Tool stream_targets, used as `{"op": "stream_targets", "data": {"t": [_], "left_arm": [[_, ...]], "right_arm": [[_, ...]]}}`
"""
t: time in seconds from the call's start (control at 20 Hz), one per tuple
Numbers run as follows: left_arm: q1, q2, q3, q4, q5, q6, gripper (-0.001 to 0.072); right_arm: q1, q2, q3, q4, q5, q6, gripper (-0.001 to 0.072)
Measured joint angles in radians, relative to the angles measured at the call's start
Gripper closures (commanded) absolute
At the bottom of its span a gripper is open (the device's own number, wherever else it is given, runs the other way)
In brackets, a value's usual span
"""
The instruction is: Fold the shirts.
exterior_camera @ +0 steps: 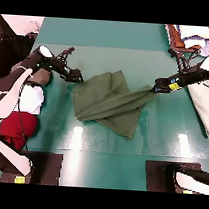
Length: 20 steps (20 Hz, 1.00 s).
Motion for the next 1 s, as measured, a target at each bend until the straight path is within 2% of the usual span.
{"op": "stream_targets", "data": {"t": [0.2,0.25,0.3,0.65,1.0], "left_arm": [[-0.016,-0.037,0.012,-0.036,-0.02,0.005,0.028],[-0.023,-0.041,0.013,-0.042,-0.021,0.006,0.0424],[-0.027,-0.045,0.013,-0.038,-0.021,0.007,0.0668],[-0.013,0.004,0.143,-0.038,-0.075,-0.014,0.0678],[0.032,0.335,0.414,-0.034,-0.049,-0.025,0.0677]], "right_arm": [[0.0,0.0,0.0,0.0,-0.009,0.0,0.0695],[0.0,0.0,0.0,0.001,-0.013,0.0,0.0695],[0.0,0.0,0.0,0.001,-0.015,0.0,0.0695],[-0.031,0.0,0.085,0.0,-0.007,0.0,0.0695],[-0.117,0.0,0.496,-0.002,0.111,0.0,0.0695]]}}
